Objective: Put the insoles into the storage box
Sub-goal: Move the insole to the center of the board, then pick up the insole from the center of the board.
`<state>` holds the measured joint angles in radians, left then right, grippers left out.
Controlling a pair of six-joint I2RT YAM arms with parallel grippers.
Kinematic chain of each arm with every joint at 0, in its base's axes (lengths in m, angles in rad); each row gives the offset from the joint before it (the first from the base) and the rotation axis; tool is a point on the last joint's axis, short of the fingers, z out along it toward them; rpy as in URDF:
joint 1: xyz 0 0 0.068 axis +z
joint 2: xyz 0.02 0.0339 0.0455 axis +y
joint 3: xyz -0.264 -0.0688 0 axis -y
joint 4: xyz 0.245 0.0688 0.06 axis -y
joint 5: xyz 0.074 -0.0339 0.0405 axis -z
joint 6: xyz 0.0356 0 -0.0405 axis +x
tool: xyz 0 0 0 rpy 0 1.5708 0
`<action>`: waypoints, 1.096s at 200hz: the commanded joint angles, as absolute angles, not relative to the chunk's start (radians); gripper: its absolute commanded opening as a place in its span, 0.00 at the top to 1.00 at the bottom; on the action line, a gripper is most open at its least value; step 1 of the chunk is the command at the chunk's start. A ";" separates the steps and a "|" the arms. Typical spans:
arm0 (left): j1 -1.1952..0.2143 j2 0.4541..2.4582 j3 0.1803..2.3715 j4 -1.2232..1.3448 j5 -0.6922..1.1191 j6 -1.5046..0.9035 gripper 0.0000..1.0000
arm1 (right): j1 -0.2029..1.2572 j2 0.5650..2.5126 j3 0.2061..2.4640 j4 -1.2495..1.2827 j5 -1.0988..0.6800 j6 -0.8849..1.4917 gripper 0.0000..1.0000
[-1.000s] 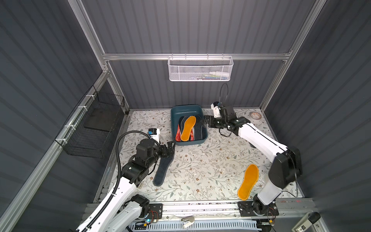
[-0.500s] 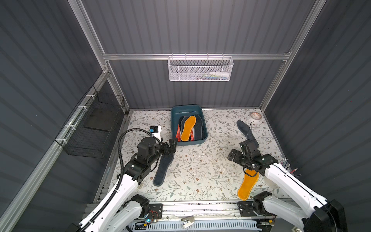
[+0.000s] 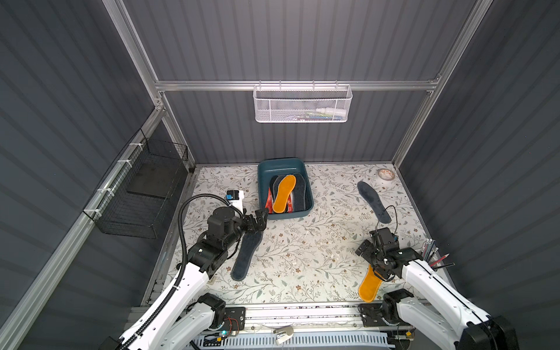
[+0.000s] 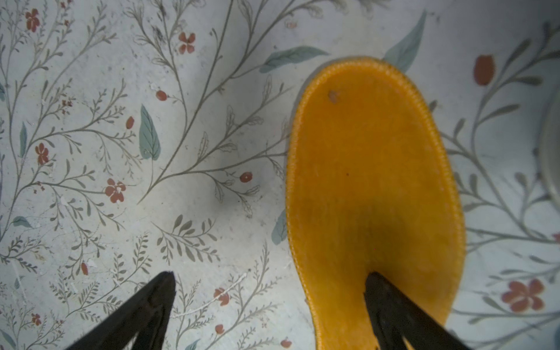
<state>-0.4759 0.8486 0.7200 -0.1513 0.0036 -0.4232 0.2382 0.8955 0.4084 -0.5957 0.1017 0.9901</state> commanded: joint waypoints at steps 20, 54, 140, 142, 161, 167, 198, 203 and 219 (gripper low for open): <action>-0.468 0.857 0.726 -0.143 0.025 -0.431 0.00 | 0.225 0.922 0.356 -0.464 -0.011 1.027 0.01; -0.468 0.859 0.726 -0.141 0.024 -0.433 0.00 | 0.243 0.974 0.377 -0.319 -0.103 1.009 0.01; -0.468 0.880 0.737 -0.136 0.036 -0.436 0.00 | 0.459 1.257 0.653 -0.270 -0.053 0.946 0.05; -0.468 0.880 0.738 -0.136 0.035 -0.437 0.00 | 0.460 1.252 0.655 -0.280 -0.044 0.941 0.05; -0.468 0.887 0.738 -0.128 0.038 -0.433 0.00 | 0.443 1.196 0.671 -0.383 0.012 0.890 0.06; -0.468 0.890 0.739 -0.125 0.040 -0.433 0.00 | 0.431 1.180 0.664 -0.430 0.015 0.879 0.07; -0.468 0.906 0.743 -0.112 0.049 -0.430 0.00 | 0.346 1.067 0.555 -0.503 -0.028 0.864 0.21; -0.468 0.909 0.744 -0.109 0.052 -0.430 0.00 | 0.339 1.052 0.535 -0.507 -0.034 0.869 0.23; -0.468 0.916 0.744 -0.106 0.058 -0.433 0.00 | 0.334 1.011 0.491 -0.525 -0.033 0.883 0.28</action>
<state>-0.4759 0.9081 0.7204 -0.1322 0.0322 -0.4297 0.3443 1.0550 0.5606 -0.4183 -0.0322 0.8883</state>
